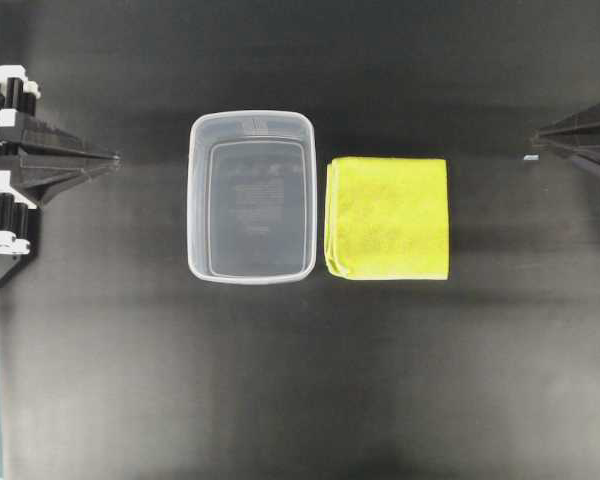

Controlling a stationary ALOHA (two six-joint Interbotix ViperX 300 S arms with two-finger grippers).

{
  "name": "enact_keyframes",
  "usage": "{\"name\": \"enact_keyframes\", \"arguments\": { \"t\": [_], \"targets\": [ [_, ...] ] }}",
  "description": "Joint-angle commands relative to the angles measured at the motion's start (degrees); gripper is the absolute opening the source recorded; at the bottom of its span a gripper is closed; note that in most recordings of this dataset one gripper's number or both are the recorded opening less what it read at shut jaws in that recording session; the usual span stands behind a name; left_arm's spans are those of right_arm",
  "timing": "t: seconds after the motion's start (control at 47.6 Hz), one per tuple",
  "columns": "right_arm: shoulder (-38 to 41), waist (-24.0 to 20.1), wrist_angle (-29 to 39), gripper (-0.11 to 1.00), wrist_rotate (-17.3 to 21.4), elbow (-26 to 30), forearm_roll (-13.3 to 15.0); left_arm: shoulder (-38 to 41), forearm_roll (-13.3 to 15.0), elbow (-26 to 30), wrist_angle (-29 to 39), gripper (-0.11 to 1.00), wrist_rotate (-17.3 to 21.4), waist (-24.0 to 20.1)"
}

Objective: Place the yellow towel into the container with the left arm.
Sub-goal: 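Move the left gripper over the container toward the yellow towel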

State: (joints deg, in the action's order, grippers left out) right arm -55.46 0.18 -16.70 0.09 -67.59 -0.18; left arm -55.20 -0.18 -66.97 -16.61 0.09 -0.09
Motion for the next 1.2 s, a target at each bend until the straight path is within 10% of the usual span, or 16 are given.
{"name": "enact_keyframes", "arguments": {
  "t": [0.0, 0.693, 1.008, 1.176],
  "targets": [
    [0.53, 0.00, -0.53, 0.01, 0.53, 0.97, -0.35, 2.90, -2.20, 1.93, 2.29, 0.06, -1.67, -1.14],
    [-2.90, 2.11, 9.49, 0.03, 2.29, 1.05, -1.93, 37.27, -2.29, 40.96, 36.39, 0.01, -2.81, -0.35],
    [-8.44, 2.02, 10.20, 0.79, 2.20, 1.05, -1.93, 52.29, -2.37, 57.83, 48.43, 0.04, -2.72, 0.00],
    [-10.28, 2.02, 10.28, 0.75, 2.20, 1.05, -1.93, 59.59, -2.37, 64.25, 50.01, 0.44, -2.02, -0.18]
  ]
}}
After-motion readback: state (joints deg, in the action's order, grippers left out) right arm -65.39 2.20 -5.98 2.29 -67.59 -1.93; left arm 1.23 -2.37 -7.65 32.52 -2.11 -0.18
